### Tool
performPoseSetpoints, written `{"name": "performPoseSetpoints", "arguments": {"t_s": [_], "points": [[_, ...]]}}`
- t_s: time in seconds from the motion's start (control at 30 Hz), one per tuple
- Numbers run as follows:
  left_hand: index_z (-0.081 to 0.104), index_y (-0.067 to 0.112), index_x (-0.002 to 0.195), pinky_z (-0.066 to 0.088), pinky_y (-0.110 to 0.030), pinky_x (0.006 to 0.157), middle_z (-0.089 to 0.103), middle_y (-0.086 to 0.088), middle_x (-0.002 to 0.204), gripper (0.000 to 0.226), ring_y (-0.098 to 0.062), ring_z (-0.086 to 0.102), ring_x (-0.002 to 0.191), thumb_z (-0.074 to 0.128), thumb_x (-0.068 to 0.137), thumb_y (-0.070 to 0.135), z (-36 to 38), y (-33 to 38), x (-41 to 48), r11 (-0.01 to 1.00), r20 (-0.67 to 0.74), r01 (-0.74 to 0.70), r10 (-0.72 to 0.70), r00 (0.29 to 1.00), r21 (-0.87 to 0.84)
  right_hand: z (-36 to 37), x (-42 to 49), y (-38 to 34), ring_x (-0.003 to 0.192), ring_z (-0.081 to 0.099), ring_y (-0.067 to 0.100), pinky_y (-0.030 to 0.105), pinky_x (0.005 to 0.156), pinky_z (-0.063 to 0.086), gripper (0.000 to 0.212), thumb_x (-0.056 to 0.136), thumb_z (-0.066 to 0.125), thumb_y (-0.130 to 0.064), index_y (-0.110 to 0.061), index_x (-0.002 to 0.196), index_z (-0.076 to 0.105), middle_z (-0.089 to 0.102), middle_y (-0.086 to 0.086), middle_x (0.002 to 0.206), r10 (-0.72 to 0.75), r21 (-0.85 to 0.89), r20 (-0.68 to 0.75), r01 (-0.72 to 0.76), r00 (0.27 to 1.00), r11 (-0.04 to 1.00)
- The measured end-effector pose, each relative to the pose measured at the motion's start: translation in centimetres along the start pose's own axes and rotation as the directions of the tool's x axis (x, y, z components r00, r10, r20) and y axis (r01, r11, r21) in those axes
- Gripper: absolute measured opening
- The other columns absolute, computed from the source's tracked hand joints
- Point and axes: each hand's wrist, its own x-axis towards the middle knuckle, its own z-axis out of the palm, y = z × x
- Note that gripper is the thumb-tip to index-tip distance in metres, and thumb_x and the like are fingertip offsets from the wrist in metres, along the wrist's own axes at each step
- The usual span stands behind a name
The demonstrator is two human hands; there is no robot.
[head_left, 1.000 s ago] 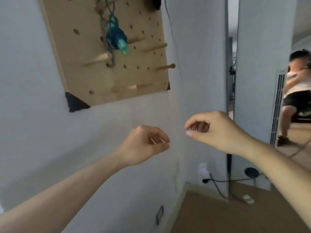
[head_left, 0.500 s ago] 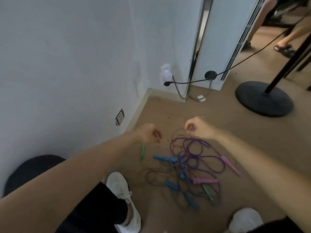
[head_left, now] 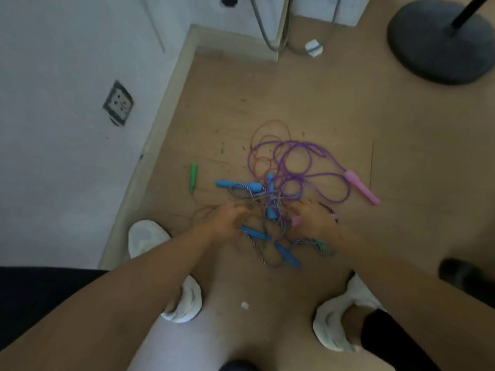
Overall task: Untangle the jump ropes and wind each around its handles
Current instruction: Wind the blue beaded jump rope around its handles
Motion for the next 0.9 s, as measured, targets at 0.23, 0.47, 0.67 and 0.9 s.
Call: {"name": "performPoseSetpoints", "arguments": {"t_s": [0.23,0.47,0.67,0.9], "points": [[0.071,0.017,0.11,0.05,-0.035,0.085,0.067,-0.006,0.111,0.03,-0.024,0.063,0.105,0.07,0.082,0.029,4.1,-1.2,0.8,0.973,0.103,-0.075,0.054,0.993,0.217,4.4,0.5,3.3,0.109,0.049,0.031,0.042,0.093,0.042,0.038,0.079,0.073,-0.04,-0.03,0.115,0.067,0.057,0.005,0.108,0.121,0.016,-0.041,-0.12,0.992,0.993],[0.059,0.019,0.077,0.048,-0.032,0.059,0.061,0.004,0.075,0.031,-0.018,0.061,0.072,0.058,0.073,0.049,1.3,-0.4,0.1,0.959,-0.044,0.025,-0.013,0.999,0.281,4.4,0.9,3.9,0.102,0.059,0.026,0.041,0.092,0.047,0.022,0.072,0.08,-0.029,-0.027,0.093,0.073,0.064,0.004,0.102,0.129,0.278,-0.112,-0.094,0.985,0.956],[0.044,0.028,0.139,0.052,-0.037,0.072,0.047,-0.004,0.12,0.062,-0.022,0.051,0.106,0.068,0.083,0.015,0.2,5.2,4.2,0.934,-0.179,-0.13,0.198,0.964,0.333,4.9,0.8,3.9,0.1,0.059,0.023,0.037,0.089,0.048,0.025,0.076,0.077,-0.031,-0.029,0.101,0.073,0.065,0.001,0.101,0.102,0.251,-0.15,-0.062,0.983,0.966],[0.076,0.025,0.112,0.05,-0.041,0.079,0.063,0.001,0.109,0.026,-0.022,0.051,0.1,0.073,0.087,0.033,-1.3,6.6,6.6,0.851,-0.105,-0.343,0.414,0.904,0.398,4.8,0.5,4.0,0.092,0.062,0.027,0.042,0.083,0.051,0.025,0.076,0.075,-0.031,-0.026,0.1,0.074,0.067,0.003,0.095,0.075,0.269,-0.206,-0.017,0.976,0.963]]}}
